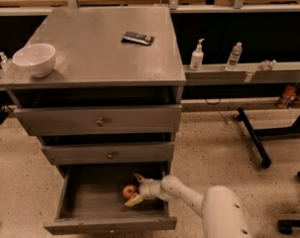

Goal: Pick apple from bottom drawer and place on counter

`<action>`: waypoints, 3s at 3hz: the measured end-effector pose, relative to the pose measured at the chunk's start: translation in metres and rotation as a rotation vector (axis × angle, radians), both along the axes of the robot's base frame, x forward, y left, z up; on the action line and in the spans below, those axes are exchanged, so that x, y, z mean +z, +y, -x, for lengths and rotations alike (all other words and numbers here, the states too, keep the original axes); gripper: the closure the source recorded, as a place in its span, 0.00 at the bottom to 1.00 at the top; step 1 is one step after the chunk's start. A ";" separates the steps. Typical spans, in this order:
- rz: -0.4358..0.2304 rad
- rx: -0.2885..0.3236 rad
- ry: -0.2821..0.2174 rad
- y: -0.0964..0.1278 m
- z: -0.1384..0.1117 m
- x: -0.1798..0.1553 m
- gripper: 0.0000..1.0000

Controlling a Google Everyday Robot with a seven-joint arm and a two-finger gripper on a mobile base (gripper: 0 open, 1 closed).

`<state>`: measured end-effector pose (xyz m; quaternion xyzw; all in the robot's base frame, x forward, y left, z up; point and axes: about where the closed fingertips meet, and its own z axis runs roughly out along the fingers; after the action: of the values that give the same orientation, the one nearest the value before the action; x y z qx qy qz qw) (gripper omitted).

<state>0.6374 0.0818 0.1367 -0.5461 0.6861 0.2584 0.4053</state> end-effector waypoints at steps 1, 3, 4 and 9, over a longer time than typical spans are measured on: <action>0.005 -0.011 0.006 -0.004 -0.001 -0.011 0.38; -0.265 0.036 -0.184 -0.020 0.021 0.084 0.99; -0.314 0.079 -0.253 -0.041 0.040 0.159 1.00; -0.366 0.334 -0.257 -0.090 0.093 0.393 1.00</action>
Offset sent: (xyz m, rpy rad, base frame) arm -0.0026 -0.0123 0.0607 0.2272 -0.1739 0.0020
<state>0.5442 -0.0084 0.5297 -0.5977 0.4715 0.3698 0.5326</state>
